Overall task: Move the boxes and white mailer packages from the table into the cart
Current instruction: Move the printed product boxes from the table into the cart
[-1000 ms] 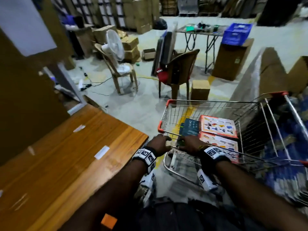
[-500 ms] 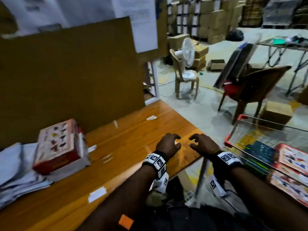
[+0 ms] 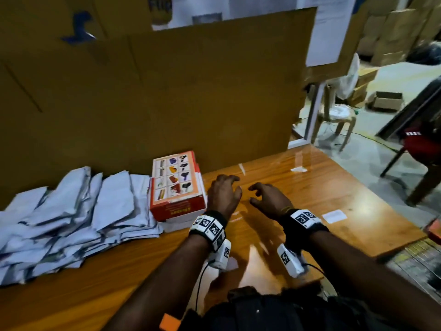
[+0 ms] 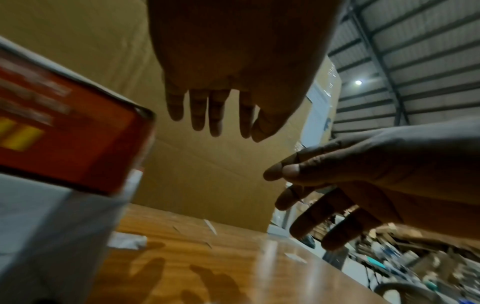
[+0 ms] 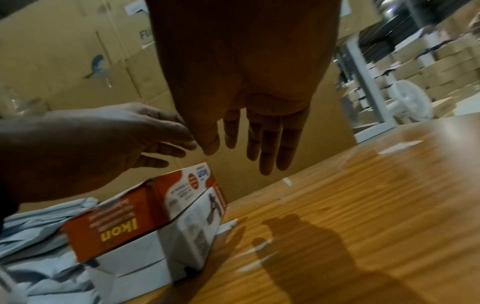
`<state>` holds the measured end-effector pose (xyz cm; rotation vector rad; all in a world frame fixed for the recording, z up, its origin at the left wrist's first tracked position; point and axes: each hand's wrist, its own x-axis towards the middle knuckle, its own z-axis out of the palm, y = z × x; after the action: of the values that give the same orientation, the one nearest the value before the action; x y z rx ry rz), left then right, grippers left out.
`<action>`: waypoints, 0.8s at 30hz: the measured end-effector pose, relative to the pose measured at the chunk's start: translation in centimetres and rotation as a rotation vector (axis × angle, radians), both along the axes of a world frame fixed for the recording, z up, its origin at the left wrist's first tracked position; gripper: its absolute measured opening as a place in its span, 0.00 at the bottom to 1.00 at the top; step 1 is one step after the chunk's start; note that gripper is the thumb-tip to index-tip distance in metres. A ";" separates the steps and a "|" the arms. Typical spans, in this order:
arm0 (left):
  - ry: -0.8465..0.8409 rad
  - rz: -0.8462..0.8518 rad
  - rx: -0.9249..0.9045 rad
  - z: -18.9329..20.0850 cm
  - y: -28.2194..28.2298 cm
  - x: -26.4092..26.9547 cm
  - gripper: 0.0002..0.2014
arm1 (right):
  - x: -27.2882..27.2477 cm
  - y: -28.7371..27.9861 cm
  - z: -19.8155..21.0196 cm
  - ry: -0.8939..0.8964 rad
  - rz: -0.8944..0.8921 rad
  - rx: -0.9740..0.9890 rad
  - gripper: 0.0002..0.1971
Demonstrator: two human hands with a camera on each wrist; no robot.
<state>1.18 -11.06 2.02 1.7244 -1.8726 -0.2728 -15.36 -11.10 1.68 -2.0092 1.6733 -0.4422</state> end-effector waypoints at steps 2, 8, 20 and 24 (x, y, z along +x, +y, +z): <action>-0.019 0.128 -0.072 0.4 -0.4 3.5 0.18 | 3.3 -0.7 0.2 -0.006 0.035 -0.015 0.24; 0.003 0.463 0.104 0.4 -0.1 13.5 0.32 | 11.9 -2.2 0.5 0.004 0.083 0.068 0.36; 0.324 0.408 0.280 -1.1 1.2 16.9 0.34 | 17.2 -2.4 -0.2 -0.257 -0.084 0.232 0.40; 0.301 0.392 0.218 -0.2 2.0 14.2 0.31 | 15.5 -2.0 0.1 -0.413 -0.237 0.210 0.33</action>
<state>15.42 -9.09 1.85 2.0219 -1.2986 -0.5605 0.11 -13.06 1.75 -1.4572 1.6185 -0.6814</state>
